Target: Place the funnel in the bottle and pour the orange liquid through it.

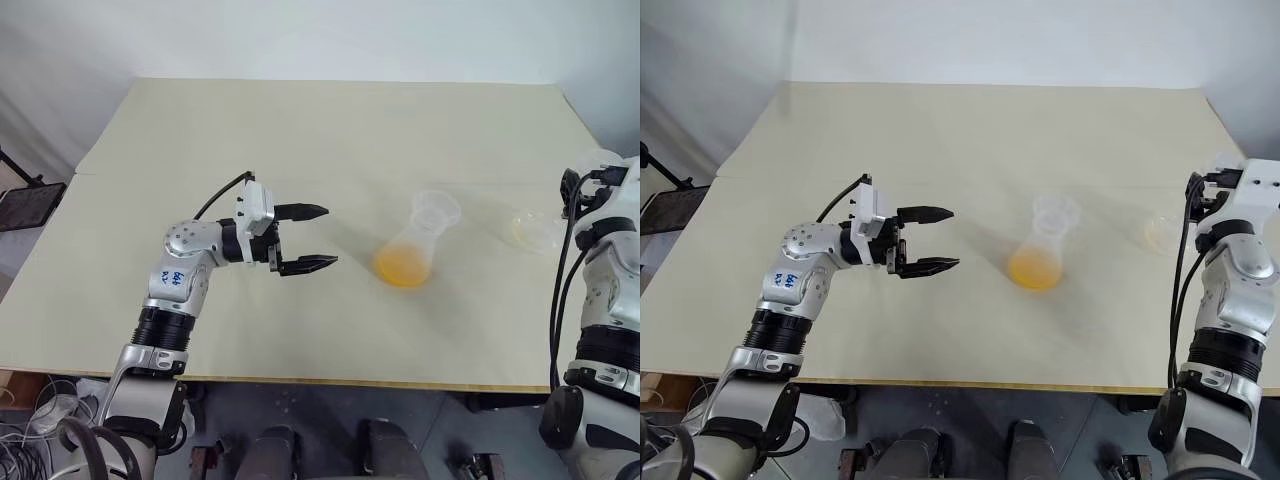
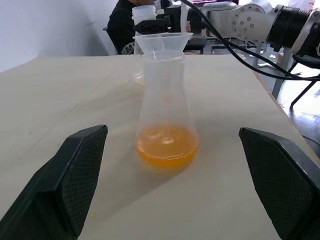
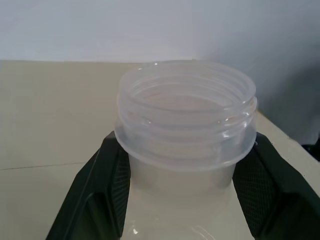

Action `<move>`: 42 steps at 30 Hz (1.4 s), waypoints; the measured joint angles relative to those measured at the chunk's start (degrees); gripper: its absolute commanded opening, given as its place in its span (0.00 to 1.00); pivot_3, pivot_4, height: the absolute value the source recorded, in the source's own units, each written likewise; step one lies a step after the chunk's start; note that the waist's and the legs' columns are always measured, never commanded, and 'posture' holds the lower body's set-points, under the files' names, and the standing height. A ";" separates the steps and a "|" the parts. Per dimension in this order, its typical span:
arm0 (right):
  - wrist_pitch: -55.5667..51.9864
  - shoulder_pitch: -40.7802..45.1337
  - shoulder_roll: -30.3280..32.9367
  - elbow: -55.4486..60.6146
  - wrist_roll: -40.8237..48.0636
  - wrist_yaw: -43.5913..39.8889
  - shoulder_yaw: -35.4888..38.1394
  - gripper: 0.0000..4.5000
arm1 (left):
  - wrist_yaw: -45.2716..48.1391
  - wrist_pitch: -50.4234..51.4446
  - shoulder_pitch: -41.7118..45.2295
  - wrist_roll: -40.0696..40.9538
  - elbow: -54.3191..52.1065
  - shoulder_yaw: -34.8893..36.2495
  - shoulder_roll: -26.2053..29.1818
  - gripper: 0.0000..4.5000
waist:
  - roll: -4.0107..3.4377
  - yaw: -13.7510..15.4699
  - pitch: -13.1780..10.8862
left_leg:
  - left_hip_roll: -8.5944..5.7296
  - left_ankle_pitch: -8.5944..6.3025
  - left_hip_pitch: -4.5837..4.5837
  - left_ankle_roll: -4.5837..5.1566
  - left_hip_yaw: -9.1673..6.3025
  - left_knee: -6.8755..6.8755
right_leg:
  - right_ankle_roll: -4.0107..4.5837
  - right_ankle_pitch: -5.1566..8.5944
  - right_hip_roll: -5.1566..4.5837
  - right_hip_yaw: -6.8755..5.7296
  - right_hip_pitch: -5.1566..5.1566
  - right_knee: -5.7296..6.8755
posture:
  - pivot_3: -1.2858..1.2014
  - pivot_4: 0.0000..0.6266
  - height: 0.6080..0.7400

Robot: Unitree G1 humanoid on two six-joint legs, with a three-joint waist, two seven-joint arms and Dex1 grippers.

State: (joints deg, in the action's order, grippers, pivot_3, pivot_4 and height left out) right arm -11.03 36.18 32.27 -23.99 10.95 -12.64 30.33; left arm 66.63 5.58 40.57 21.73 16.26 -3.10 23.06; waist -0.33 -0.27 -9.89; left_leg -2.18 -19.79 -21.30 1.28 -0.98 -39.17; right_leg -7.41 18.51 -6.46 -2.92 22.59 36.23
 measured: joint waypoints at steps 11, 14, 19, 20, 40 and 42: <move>-0.28 0.70 2.24 -0.88 1.97 0.52 -0.62 0.99 | -1.46 0.18 0.00 -0.71 -0.04 -0.02 0.08 1.00 | 0.00 0.04 0.00 | 0.00 0.00 0.00 0.00 0.00 0.00 | 0.00 0.00 -0.01 0.02 0.00 -0.01 | 0.52 0.24 1.00; -0.38 0.70 3.66 -0.52 1.96 0.42 -0.79 0.99 | -2.17 0.45 -0.01 -0.84 -0.05 -0.02 0.07 1.00 | 0.00 0.04 0.00 | 0.00 0.00 0.00 0.00 0.00 0.00 | 0.00 0.00 -0.01 0.02 0.00 -0.02 | 0.52 0.24 1.00; -1.44 0.70 4.23 1.04 2.45 -0.20 -1.26 0.99 | -3.44 1.62 -0.01 -1.35 -0.07 -0.07 0.04 1.00 | 0.00 0.02 0.00 | 0.02 0.00 0.00 0.00 0.00 0.00 | 0.00 0.00 0.00 0.02 0.00 -0.02 | 0.52 0.24 1.00; -1.53 0.70 4.50 1.07 2.53 -0.37 -1.30 0.99 | -3.72 1.99 -0.03 -1.57 -0.12 -0.09 0.05 1.00 | 0.00 0.06 0.00 | 0.01 0.00 -0.01 0.00 0.01 0.00 | 0.00 0.00 -0.01 0.02 0.00 -0.03 | 0.52 0.24 1.00; -11.83 -23.67 15.37 33.48 27.45 -34.31 5.51 0.99 | -2.59 6.06 -6.17 1.82 -3.76 6.54 7.20 1.00 | 0.01 0.37 -0.01 | 0.04 -0.02 -0.03 0.02 -0.02 0.11 | -0.04 -0.02 0.00 -0.02 -0.07 -0.23 | 0.52 0.24 1.00; -11.30 -28.10 16.83 33.49 27.33 -39.17 5.80 0.99 | -2.03 5.21 -7.12 1.82 -3.94 7.37 8.49 1.00 | 0.01 0.40 -0.01 | -0.04 0.02 -0.01 0.14 0.04 0.01 | -0.12 -0.06 -0.09 0.02 -0.14 -0.27 | 0.52 0.24 1.00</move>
State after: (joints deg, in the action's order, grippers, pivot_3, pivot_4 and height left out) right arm -22.33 8.07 49.11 9.50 38.28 -51.81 36.12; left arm 64.60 10.79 33.45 23.55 12.32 4.26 31.54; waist -0.31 0.13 -9.90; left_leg -2.22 -19.77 -21.31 1.42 -0.94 -39.16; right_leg -7.53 18.45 -6.55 -2.91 22.45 35.96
